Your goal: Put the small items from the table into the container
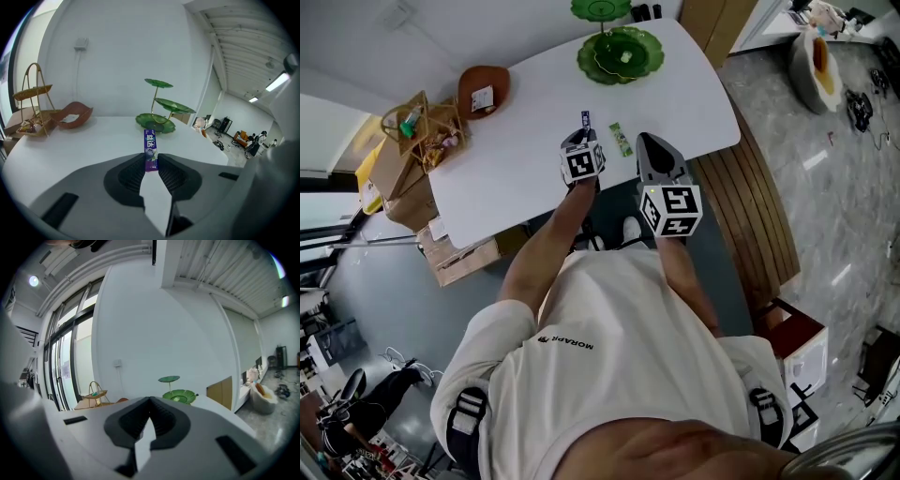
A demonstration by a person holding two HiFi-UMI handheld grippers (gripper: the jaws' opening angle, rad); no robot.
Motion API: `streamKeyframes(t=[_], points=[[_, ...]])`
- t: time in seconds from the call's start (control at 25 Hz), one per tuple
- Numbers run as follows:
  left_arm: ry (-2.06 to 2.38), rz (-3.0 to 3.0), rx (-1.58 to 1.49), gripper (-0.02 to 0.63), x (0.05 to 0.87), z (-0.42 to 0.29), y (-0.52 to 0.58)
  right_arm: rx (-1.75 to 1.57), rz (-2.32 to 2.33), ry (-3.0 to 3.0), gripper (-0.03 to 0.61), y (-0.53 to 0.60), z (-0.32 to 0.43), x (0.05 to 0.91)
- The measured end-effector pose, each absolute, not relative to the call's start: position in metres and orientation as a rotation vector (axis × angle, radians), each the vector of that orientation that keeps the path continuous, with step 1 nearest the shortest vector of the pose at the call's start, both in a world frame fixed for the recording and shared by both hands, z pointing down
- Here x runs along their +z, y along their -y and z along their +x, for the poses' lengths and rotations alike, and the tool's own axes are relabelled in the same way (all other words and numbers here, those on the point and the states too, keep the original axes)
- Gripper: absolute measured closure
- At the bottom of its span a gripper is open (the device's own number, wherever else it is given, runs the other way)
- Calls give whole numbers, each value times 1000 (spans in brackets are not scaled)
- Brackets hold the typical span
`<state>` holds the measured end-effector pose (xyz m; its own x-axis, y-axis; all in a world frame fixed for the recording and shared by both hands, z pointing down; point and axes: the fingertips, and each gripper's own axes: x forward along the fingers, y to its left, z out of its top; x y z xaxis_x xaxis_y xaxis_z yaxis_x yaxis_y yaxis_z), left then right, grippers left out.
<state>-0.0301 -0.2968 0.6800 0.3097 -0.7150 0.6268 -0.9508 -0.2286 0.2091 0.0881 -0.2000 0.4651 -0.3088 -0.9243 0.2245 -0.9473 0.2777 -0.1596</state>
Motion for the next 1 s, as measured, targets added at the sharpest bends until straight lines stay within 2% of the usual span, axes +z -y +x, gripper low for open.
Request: streamKeyframes(t=[1.0], points=[[1478,2344,433,525,600,5,345,380,1806,2430,571,199,95,459]])
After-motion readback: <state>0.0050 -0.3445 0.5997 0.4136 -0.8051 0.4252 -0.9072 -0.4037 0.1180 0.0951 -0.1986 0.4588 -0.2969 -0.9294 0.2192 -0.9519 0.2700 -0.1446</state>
